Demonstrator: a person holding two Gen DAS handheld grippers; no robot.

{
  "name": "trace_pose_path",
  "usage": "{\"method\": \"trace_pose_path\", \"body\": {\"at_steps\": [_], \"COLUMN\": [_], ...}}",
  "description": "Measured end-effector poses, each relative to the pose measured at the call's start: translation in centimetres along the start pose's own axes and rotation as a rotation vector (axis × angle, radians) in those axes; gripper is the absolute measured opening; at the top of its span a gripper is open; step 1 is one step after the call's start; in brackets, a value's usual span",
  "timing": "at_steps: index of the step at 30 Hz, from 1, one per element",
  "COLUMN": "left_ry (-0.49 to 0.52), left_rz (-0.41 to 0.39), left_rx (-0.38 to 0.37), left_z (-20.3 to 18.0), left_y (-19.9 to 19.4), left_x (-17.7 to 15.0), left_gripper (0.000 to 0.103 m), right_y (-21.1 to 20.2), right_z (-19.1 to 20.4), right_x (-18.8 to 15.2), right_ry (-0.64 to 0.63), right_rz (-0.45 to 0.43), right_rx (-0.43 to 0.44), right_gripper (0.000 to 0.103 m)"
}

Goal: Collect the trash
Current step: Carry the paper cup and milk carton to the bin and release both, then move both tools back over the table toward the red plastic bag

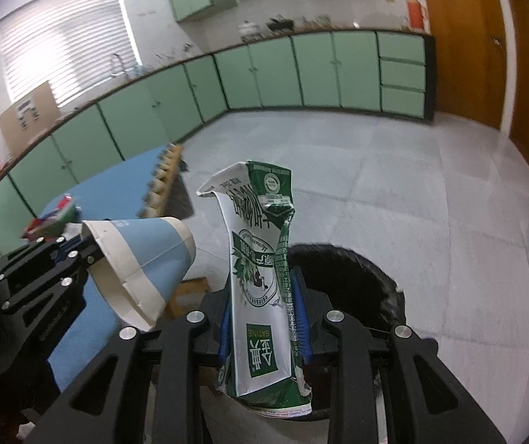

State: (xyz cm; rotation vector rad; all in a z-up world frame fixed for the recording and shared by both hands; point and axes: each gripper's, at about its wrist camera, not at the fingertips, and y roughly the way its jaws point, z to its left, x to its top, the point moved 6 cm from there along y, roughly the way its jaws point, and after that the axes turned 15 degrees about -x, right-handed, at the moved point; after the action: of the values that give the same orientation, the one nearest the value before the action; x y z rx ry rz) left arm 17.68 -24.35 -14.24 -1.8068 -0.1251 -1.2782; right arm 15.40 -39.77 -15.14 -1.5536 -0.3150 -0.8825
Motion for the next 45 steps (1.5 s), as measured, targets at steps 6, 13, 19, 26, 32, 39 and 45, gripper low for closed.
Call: {"method": "trace_pose_path", "body": {"at_steps": [6, 13, 19, 26, 32, 39, 45], "left_ry": [0.001, -0.016, -0.006, -0.019, -0.055, -0.096, -0.153], "left_rz": [0.107, 0.202, 0.169, 0.046, -0.040, -0.090, -0.118], "left_rx": [-0.041, -0.071, -0.049, 0.037, 0.110, 0.192, 0.270], "left_z": [-0.6, -0.7, -0.7, 1.5, 3.9, 7.0, 10.4], "left_y": [4.7, 7.6, 6.5, 0.9, -4.6, -10.2, -14.7], "left_x": [-1.0, -2.1, -1.6, 0.6, 1.5, 0.9, -0.2], "left_gripper": [0.006, 0.047, 0.047, 0.056, 0.067, 0.075, 0.076], "right_y": [4.6, 6.1, 4.7, 0.0, -3.9, -7.1, -8.6], "right_z": [-1.5, -3.4, -4.0, -2.1, 1.7, 7.8, 12.5], "right_x": [-1.4, -3.0, -2.3, 0.6, 3.1, 4.6, 4.4], "right_ry": [0.022, 0.032, 0.046, 0.029, 0.007, -0.054, -0.117], "right_rz": [0.090, 0.134, 0.099, -0.025, -0.114, -0.182, -0.209], "right_rx": [-0.014, -0.071, -0.094, -0.090, -0.036, 0.039, 0.090], "right_gripper": [0.028, 0.052, 0.061, 0.085, 0.097, 0.097, 0.097]}}
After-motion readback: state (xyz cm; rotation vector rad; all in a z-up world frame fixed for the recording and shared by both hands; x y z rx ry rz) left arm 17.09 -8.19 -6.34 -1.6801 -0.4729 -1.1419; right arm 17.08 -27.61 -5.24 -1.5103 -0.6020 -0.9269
